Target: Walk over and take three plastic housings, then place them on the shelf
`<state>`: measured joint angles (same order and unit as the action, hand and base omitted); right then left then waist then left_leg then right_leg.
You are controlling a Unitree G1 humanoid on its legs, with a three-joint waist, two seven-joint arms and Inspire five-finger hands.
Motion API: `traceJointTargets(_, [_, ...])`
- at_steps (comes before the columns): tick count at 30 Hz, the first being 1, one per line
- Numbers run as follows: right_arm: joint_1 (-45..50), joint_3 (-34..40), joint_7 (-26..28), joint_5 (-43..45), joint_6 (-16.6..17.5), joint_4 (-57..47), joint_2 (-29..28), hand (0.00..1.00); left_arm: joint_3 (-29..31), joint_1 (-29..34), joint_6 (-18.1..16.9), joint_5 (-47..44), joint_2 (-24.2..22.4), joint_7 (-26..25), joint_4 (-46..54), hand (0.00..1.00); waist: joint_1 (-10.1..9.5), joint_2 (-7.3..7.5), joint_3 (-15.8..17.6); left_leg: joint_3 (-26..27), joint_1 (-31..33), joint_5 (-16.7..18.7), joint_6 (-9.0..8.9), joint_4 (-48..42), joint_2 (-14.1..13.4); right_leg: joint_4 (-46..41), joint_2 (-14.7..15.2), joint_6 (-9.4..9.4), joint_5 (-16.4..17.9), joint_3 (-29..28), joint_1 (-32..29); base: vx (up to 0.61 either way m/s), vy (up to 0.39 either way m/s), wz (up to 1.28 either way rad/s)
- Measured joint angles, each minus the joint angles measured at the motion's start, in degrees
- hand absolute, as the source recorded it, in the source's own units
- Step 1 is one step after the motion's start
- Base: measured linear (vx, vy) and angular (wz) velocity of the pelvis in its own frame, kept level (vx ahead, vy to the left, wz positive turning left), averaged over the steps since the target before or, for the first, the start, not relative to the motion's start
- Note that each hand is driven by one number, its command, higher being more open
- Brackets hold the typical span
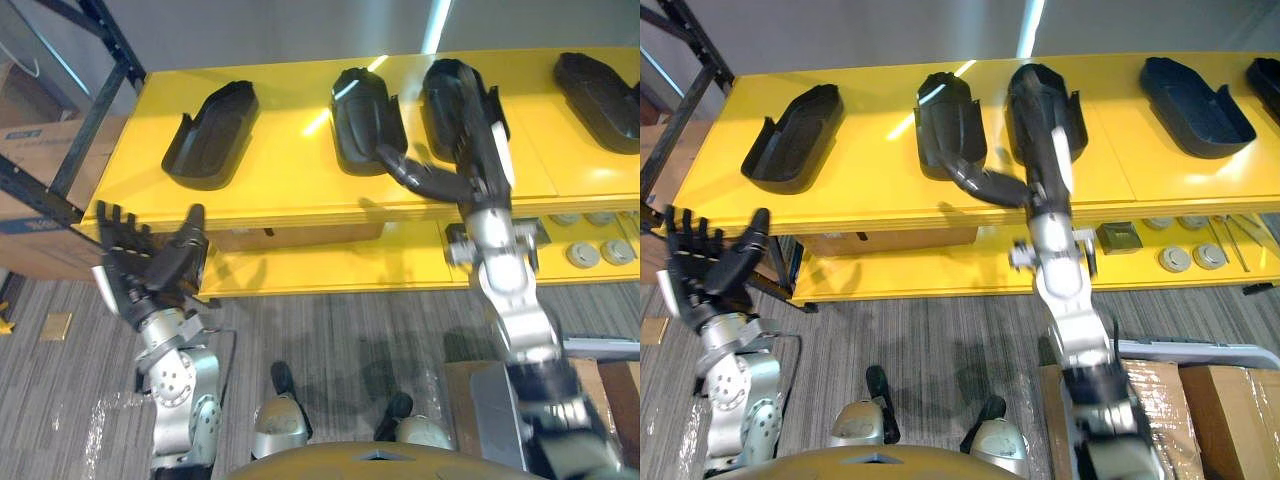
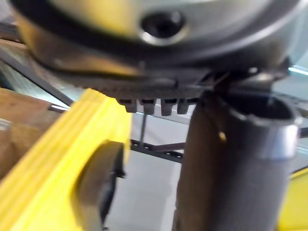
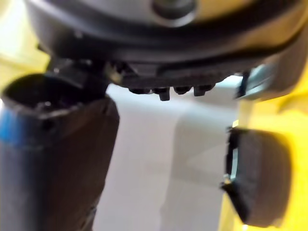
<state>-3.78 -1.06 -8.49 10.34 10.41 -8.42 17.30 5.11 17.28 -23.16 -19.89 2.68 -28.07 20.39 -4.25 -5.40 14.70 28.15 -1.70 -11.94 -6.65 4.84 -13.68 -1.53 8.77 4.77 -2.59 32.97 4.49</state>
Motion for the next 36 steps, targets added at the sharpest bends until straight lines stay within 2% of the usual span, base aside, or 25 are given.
traceJointTargets(4, [9.9,2.4,1.7,1.4,0.0,-3.8,-4.4,1.0,2.3,3.3,-2.5,0.3,-0.4,0.7,8.0,1.0,1.99,0.04,-0.7,1.5,-1.1,0.6,-0.22,0.0,0.0,0.7,-0.3,0.05,-0.4,-1.4,0.4,0.05,0.025,-0.21])
traceJointTargets(6, [13.4,2.6,3.1,2.6,0.0,-5.0,-5.5,1.0,4.0,3.6,-3.6,0.1,-0.6,4.1,10.8,1.0,2.6,0.1,-1.9,2.3,-1.8,1.2,-0.14,0.0,-0.1,0.8,-0.5,0.07,-0.4,-2.1,0.6,0.04,0.013,-0.15])
traceJointTargets(9, [14.4,2.6,4.2,3.6,0.0,-5.1,-6.9,1.0,4.8,3.4,-3.7,0.3,-0.3,6.5,11.5,1.0,2.99,0.2,-3.2,3.2,-2.0,1.7,-0.04,0.0,-0.1,1.4,-0.6,0.28,-0.5,-2.9,0.5,0.03,0.027,-0.16])
traceJointTargets(15, [14.3,2.6,4.1,3.5,0.0,-5.0,-6.8,1.0,5.6,3.0,3.5,4.8,5.0,7.2,10.3,1.0,3.16,0.94,-5.4,5.4,-2.8,2.7,-0.74,0.0,-0.2,2.7,-1.0,0.24,-0.9,-5.1,-0.2,0.03,0.022,-0.17])
traceJointTargets(18, [14.3,2.7,4.3,3.6,0.0,-4.8,-6.8,1.0,8.0,0.5,7.7,9.1,7.0,5.6,6.2,1.0,3.59,0.86,-6.4,6.5,-2.9,2.6,-0.48,0.0,-0.1,2.8,-1.0,0.12,-1.4,-6.1,-0.6,0.07,0.024,-0.18])
traceJointTargets(20, [14.4,2.7,5.1,3.5,0.0,-4.6,-6.8,1.0,11.2,-2.2,10.5,9.8,7.9,3.2,1.8,1.0,4.54,0.94,-6.6,7.3,-3.1,2.6,-0.47,0.0,0.0,2.7,-1.0,0.09,-1.5,-6.8,-0.9,0.07,0.025,-0.16])
traceJointTargets(24, [15.9,2.8,5.4,3.5,0.0,-4.5,-6.8,1.0,15.6,-5.4,13.6,9.2,9.1,1.0,-2.8,1.0,4.82,1.16,-6.7,8.4,-3.9,2.9,-0.52,0.0,0.0,2.7,-1.0,0.07,-1.5,-8.2,-1.3,0.04,0.018,-0.19])
traceJointTargets(28, [16.9,2.6,5.6,3.4,0.0,-2.8,-6.9,1.0,18.6,-6.8,13.8,9.2,10.1,0.2,-5.7,1.0,5.42,1.1,-6.8,8.9,-3.9,3.0,-0.51,-0.1,0.0,2.8,-1.0,0.05,-1.5,-8.5,-1.5,0.01,0.015,-0.05])
traceJointTargets(31, [18.3,2.9,1.7,1.7,0.2,0.4,-7.2,1.0,21.4,-8.0,13.8,9.1,12.4,-0.8,-12.3,1.0,5.71,0.61,-7.1,9.4,-4.0,3.4,-0.56,0.0,0.0,3.1,-1.1,0.06,-1.5,-9.1,-2.1,-0.01,0.016,-0.09])
traceJointTargets(36, [25.8,11.8,-4.3,-1.2,1.8,12.0,-11.3,1.0,27.0,-8.2,13.8,7.6,14.1,-2.6,-17.1,1.0,5.81,-0.21,-7.7,10.5,-3.9,4.1,-0.69,-0.1,0.4,3.5,-0.9,0.08,-1.5,-9.8,-2.5,0.03,0.023,-0.07])
